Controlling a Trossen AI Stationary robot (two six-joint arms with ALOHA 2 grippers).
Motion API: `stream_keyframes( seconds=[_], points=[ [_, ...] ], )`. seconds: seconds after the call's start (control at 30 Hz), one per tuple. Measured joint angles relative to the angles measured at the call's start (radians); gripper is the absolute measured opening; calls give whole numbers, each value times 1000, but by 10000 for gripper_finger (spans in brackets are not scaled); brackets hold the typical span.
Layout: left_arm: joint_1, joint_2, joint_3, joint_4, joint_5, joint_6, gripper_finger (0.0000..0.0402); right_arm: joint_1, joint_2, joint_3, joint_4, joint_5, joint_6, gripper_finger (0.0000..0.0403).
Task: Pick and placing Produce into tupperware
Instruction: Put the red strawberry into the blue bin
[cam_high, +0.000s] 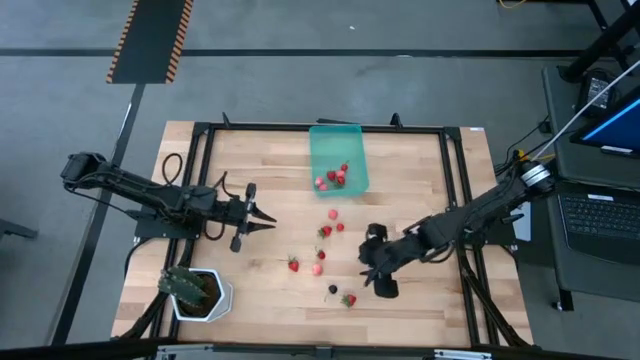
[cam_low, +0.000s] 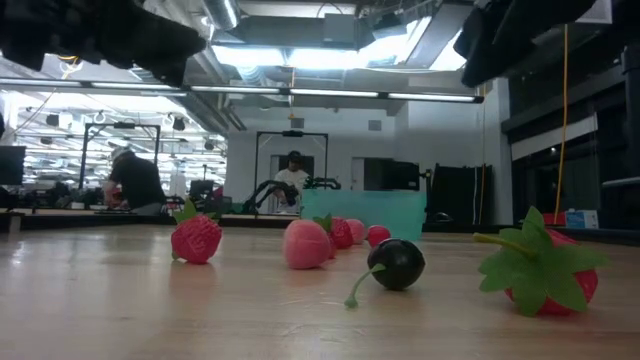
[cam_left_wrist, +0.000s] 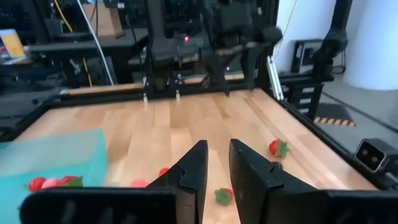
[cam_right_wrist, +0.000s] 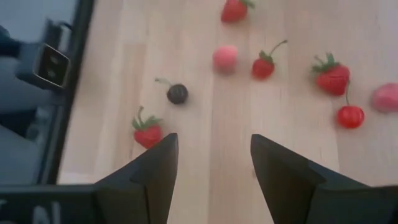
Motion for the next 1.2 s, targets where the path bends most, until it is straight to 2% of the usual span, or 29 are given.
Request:
stream_keyframes(
  seconds=[0.27, 0.47, 0.8, 1.2],
  points=[
    [-19, -45, -32, 8, -2, -18, 43, 30, 208, 217, -217, -29, 37, 204],
    [-27, -44, -32, -5, -2, -20, 32, 46, 301, 309, -229, -58, 75, 204],
    [-26, -44, -32, -16, -2, -28, 16, 73, 393, 361, -240, -105, 84, 204],
    [-27, -44, -32, -17, -1, -80, 1, 121, 446, 368, -217, -70, 127, 204]
  ],
)
